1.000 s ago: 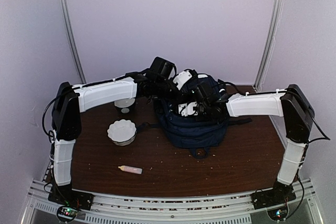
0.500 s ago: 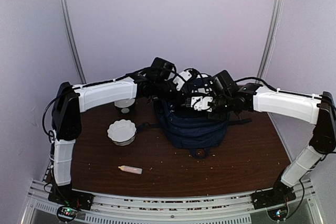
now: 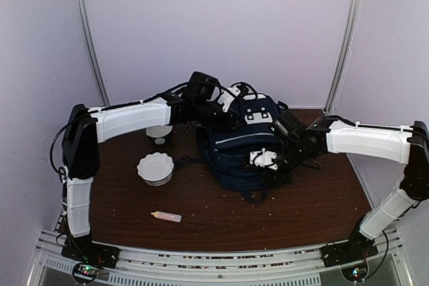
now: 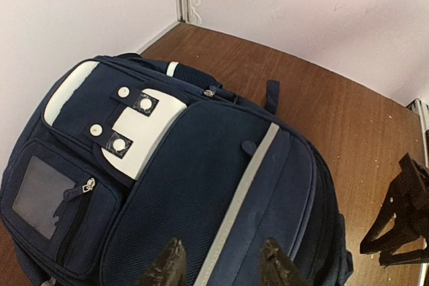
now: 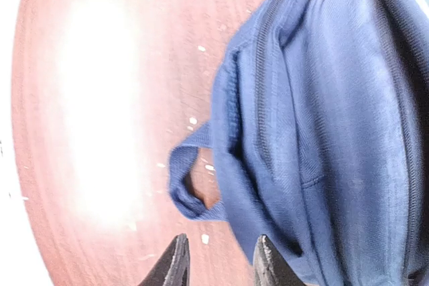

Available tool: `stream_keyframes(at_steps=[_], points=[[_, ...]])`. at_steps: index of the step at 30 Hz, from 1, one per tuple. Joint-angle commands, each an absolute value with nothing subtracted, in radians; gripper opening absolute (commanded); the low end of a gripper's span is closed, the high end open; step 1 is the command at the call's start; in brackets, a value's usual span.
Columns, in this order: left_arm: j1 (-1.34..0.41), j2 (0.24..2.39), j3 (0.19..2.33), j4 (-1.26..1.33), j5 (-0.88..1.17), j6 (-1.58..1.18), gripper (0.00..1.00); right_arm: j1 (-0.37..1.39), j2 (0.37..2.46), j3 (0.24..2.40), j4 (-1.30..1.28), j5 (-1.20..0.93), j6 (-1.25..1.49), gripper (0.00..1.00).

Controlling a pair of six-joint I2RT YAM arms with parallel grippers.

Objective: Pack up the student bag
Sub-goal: Move the pen to the center of the board.

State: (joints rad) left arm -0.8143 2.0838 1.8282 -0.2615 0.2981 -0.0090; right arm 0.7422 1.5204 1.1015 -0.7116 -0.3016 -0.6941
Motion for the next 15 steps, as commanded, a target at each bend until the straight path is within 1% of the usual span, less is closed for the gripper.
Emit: stream_keyframes(at_steps=[1, 4, 6, 8, 12, 15], points=[[-0.803, 1.954, 1.807, -0.224, 0.314, -0.040, 0.41, 0.747, 1.492, 1.087, -0.724, -0.402, -0.645, 0.32], [-0.800, 1.898, 1.768, -0.331, 0.270, -0.048, 0.41, 0.747, 1.489, 1.089, -0.737, -0.410, -0.653, 0.31], [-0.797, 1.836, 1.704, -0.390, 0.236, -0.063, 0.41, 0.747, 1.484, 1.094, -0.745, -0.402, -0.666, 0.30], [-0.790, 1.768, 1.598, -0.453, 0.183, -0.085, 0.42, 0.746, 1.486, 1.109, -0.759, -0.409, -0.673, 0.30], [-0.772, 1.630, 1.426, -0.634, 0.010, -0.162, 0.44, 0.747, 1.505, 1.138, -0.758, -0.457, -0.651, 0.30], [-0.759, 1.520, 1.268, -0.715, -0.020, -0.298, 0.41, 0.747, 1.535, 1.164, -0.753, -0.475, -0.626, 0.29]])
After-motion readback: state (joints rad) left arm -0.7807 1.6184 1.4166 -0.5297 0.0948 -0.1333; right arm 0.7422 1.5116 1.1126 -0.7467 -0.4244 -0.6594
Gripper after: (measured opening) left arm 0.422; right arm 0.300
